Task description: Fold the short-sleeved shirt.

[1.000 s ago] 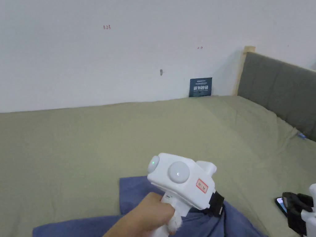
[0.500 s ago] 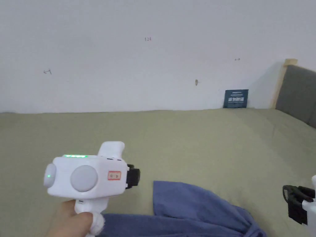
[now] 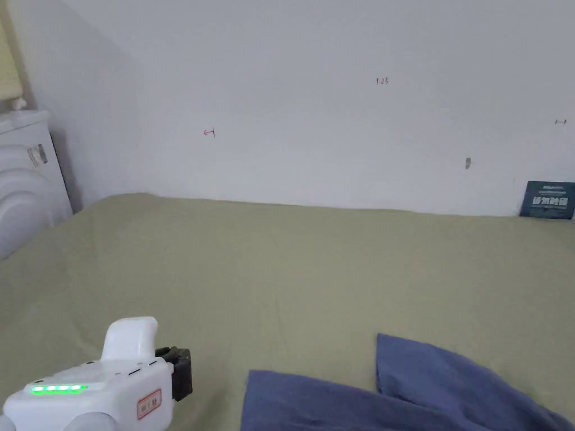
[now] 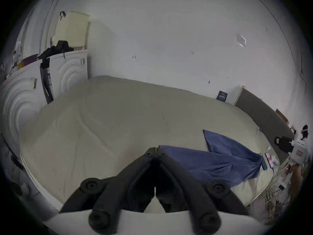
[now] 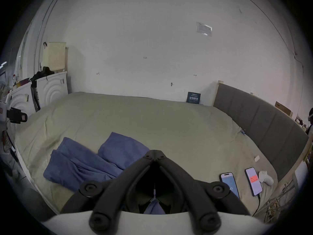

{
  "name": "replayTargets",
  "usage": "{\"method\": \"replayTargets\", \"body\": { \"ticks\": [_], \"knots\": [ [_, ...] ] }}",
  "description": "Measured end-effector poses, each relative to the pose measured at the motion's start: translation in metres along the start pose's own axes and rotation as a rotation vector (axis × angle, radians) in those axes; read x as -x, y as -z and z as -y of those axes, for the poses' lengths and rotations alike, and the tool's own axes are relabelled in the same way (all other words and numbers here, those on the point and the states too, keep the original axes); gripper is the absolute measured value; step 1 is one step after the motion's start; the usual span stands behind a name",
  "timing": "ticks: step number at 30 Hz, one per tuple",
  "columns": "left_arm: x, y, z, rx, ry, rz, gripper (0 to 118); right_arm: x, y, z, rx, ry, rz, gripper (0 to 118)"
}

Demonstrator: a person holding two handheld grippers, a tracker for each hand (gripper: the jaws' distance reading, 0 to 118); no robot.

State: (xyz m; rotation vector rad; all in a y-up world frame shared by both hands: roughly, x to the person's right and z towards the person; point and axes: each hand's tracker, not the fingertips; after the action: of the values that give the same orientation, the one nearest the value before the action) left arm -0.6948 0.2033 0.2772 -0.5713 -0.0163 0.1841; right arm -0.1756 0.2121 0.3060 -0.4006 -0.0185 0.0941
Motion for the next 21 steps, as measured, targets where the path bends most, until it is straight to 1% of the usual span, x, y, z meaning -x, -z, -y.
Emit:
{"method": "replayTargets", "body": {
  "ticks": [5, 6, 7, 8, 9, 10, 11, 12, 15, 16, 17, 18, 19, 20, 21],
  "knots": [
    [-0.015, 0.022, -0.014, -0.014, 0.052, 0.017, 0, -0.006, -0.005, -0.006, -0.012, 0.007, 0.006, 0],
    [-0.019, 0.032, -0.02, -0.002, 0.07, 0.039, 12, -0.008, -0.005, -0.007, -0.01, 0.007, 0.01, 0],
    [-0.029, 0.043, -0.024, 0.033, 0.105, 0.048, 39, -0.01, -0.005, -0.007, -0.011, 0.009, 0.017, 0],
    [-0.032, 0.058, -0.029, 0.065, 0.125, 0.064, 79, -0.014, -0.004, -0.004, -0.01, 0.012, 0.019, 0],
    [-0.035, 0.078, -0.035, 0.11, 0.141, 0.083, 117, -0.017, -0.004, -0.004, -0.007, 0.014, 0.021, 0],
    [-0.041, 0.101, -0.039, 0.193, 0.144, 0.072, 118, -0.019, -0.004, -0.003, -0.003, 0.017, 0.025, 0],
    [-0.044, 0.116, -0.039, 0.199, 0.132, 0.055, 118, -0.021, -0.004, -0.002, 0.001, 0.018, 0.029, 0],
    [-0.047, 0.135, -0.041, 0.206, 0.148, 0.035, 118, -0.022, -0.005, -0.001, 0.007, 0.017, 0.033, 0],
    [-0.056, 0.192, -0.037, 0.435, 0.173, 0.046, 118, -0.027, -0.002, 0.005, 0.035, 0.013, 0.051, 0],
    [-0.058, 0.213, -0.033, 0.535, 0.167, 0.058, 117, -0.028, -0.001, 0.007, 0.049, 0.01, 0.057, 0],
    [-0.06, 0.227, -0.026, 0.58, 0.147, 0.056, 117, -0.03, 0.0, 0.01, 0.059, 0.009, 0.063, 0],
    [-0.063, 0.244, -0.019, 0.649, 0.131, 0.055, 115, -0.031, 0.001, 0.012, 0.069, 0.011, 0.067, 0],
    [-0.065, 0.256, -0.013, 0.677, 0.123, 0.058, 109, -0.033, 0.002, 0.015, 0.076, 0.013, 0.068, 0],
    [-0.068, 0.263, -0.008, 0.678, 0.119, 0.059, 98, -0.034, 0.003, 0.017, 0.083, 0.016, 0.073, 0],
    [-0.07, 0.269, -0.004, 0.688, 0.137, 0.041, 75, -0.035, 0.004, 0.02, 0.088, 0.018, 0.078, 0]
  ]
}}
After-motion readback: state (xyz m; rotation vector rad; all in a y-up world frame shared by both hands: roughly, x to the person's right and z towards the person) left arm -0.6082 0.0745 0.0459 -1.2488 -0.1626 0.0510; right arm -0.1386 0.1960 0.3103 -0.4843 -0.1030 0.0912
